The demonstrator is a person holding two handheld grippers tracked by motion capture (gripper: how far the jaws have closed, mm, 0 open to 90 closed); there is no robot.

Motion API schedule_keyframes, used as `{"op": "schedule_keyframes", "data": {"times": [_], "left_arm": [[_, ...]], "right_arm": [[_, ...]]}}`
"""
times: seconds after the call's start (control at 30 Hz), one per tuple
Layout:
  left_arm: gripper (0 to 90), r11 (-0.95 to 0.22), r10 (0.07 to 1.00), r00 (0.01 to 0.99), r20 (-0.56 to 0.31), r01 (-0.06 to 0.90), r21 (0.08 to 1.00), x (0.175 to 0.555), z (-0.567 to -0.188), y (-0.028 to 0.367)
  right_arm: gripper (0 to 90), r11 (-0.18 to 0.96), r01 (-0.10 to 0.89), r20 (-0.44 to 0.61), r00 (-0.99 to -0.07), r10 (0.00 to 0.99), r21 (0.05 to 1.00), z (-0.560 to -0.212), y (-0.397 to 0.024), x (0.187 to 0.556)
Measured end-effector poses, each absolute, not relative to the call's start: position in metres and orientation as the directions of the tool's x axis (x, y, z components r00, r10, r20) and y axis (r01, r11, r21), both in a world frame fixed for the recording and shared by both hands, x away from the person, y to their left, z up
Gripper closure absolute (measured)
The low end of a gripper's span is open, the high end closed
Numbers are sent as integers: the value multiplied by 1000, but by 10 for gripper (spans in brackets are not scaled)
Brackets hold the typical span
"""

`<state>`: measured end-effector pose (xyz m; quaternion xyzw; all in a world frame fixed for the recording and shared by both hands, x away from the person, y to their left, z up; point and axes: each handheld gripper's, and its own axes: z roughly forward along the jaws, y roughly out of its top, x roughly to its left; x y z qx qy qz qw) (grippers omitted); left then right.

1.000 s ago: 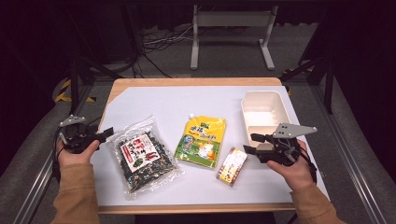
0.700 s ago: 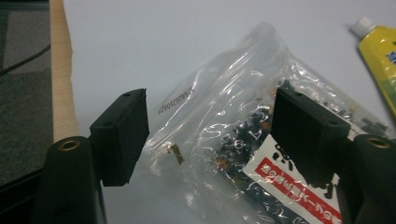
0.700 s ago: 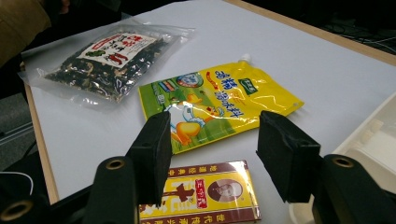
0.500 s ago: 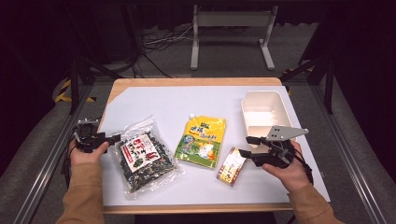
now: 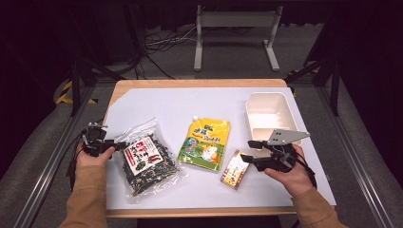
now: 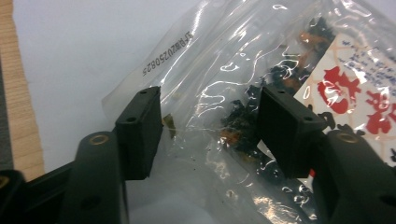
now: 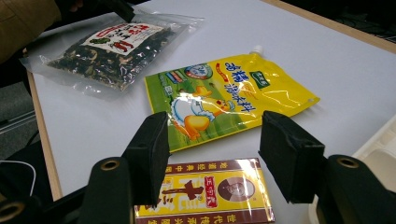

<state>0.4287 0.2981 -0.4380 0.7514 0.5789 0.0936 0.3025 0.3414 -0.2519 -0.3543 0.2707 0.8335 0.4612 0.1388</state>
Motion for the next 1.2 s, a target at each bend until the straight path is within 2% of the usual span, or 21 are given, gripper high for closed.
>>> {"op": "schedule_keyframes", "data": {"times": [0.07, 0.13, 0.3, 0.47, 0.77, 0.87, 0.97, 1.03, 1.2], "left_arm": [[458, -144, 928, 309, -208, 812, 566, 428, -438, 297], [525, -153, 932, 308, -189, 811, 565, 428, -438, 294], [580, -176, 940, 309, -144, 802, 571, 427, -438, 281], [659, -170, 941, 306, -146, 798, 578, 427, -439, 279], [712, -161, 942, 302, -148, 791, 591, 426, -440, 277], [746, -122, 948, 274, -164, 786, 606, 423, -441, 273], [852, -127, 950, 275, -147, 771, 624, 422, -442, 269], [869, -144, 953, 278, -119, 762, 632, 421, -442, 266], [885, -124, 949, 280, -145, 755, 644, 422, -443, 267]], "right_arm": [[424, 429, 321, 17, -817, 577, 844, -354, -251, 341], [424, 433, 317, 13, -818, 575, 844, -353, -250, 340], [422, 433, 314, 13, -821, 570, 845, -353, -249, 340], [422, 437, 317, 17, -825, 565, 842, -355, -247, 340], [422, 432, 315, 20, -826, 563, 845, -354, -246, 340], [423, 431, 320, 26, -826, 563, 843, -356, -245, 341], [423, 445, 323, 22, -828, 560, 836, -358, -243, 342], [422, 448, 321, 21, -831, 556, 835, -358, -241, 342], [424, 443, 324, 23, -827, 561, 836, -358, -243, 342]]}}
